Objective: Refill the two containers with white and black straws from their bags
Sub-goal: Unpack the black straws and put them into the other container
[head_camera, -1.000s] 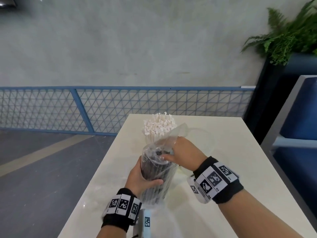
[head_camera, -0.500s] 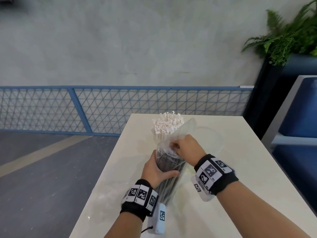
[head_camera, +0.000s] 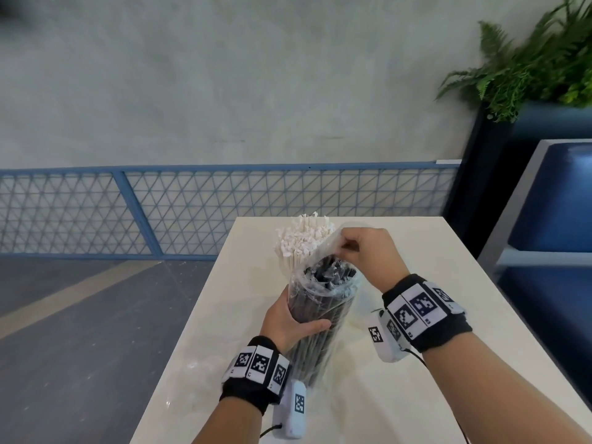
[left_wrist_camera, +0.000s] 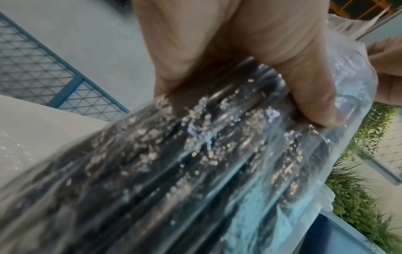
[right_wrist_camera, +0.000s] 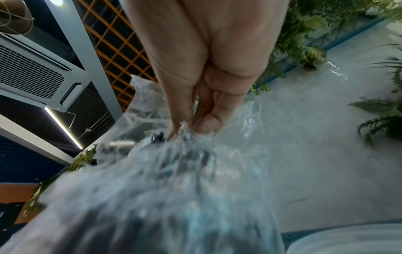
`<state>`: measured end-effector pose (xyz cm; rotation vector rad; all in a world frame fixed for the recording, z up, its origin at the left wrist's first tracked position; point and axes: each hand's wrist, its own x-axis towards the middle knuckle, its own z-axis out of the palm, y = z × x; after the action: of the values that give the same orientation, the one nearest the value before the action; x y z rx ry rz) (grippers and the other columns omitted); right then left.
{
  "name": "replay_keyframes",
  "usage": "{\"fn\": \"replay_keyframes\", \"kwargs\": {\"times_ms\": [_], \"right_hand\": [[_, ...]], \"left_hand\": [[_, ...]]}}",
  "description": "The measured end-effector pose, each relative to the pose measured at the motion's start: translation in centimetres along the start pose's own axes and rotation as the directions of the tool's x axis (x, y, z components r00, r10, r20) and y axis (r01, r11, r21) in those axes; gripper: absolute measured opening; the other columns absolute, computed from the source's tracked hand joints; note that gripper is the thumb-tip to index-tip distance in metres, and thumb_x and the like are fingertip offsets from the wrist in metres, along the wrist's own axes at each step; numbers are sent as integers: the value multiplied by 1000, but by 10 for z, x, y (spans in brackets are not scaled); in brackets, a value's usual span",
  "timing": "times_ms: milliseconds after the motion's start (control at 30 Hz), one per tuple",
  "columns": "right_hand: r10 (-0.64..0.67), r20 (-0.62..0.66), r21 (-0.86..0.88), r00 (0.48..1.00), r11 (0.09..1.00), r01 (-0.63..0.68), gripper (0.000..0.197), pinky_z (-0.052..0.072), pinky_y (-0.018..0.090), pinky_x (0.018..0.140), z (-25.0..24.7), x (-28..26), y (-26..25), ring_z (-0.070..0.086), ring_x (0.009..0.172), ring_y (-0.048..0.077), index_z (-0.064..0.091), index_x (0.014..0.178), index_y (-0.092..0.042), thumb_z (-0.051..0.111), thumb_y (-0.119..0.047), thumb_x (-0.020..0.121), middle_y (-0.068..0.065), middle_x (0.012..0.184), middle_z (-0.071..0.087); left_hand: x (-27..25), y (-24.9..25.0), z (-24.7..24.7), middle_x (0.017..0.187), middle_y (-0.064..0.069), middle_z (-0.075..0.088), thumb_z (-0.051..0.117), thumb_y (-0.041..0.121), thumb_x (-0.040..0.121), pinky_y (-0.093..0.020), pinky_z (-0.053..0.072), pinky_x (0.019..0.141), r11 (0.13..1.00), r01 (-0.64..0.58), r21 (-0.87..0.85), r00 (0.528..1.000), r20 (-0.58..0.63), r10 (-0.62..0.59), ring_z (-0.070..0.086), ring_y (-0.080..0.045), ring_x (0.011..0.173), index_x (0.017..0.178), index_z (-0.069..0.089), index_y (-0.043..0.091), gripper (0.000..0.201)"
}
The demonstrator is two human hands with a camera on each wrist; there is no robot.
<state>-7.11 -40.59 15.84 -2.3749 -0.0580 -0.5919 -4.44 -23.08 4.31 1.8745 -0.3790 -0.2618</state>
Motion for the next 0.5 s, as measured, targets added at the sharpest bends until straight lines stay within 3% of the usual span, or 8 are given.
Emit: {"fn": "replay_keyframes", "kwargs": {"times_ms": [67,133,300,400,500], "right_hand": [[-12,-44,54,999,998,15,6,41,-1,64,-7,4,2,54,59,-3,69,69,-3,72,-1,75,-4,66,63],[-14,-82,79,997,997,21,7,43,0,65,-10,10,4,55,60,-4,69,70,-4,72,-3,76,-2,70,68],[32,-149,204,988,979,-1,5,44,1,63,-12,16,10,58,60,-7,70,76,-9,69,-5,79,-3,72,67],[42,-259,251,965,968,25,9,44,5,68,-4,6,14,57,76,-2,65,87,-17,68,-12,82,-6,88,63],[164,-186,338,969,936,-94,44,48,14,75,12,-15,20,55,91,6,50,109,-20,74,-32,74,-6,105,53]], "left_hand": [[1,0,1,109,14,64,89,27,55,-16,47,88,1000,11,-20,1000,-3,-11,60,-4,104,121,49,31,77],[3,1,3,107,15,64,89,26,55,-12,47,85,999,18,-27,1000,-10,-18,60,-2,102,116,49,33,74],[5,-2,5,108,14,65,90,25,54,-17,48,86,998,34,-61,999,-33,-36,61,-3,104,114,51,33,72],[5,-5,4,111,9,67,90,40,45,-28,50,93,994,43,-98,998,-51,-49,62,-8,107,117,53,26,83],[3,-5,3,113,4,68,90,48,38,-38,51,96,987,22,-160,998,-55,-32,64,-10,106,119,54,23,92]]}}
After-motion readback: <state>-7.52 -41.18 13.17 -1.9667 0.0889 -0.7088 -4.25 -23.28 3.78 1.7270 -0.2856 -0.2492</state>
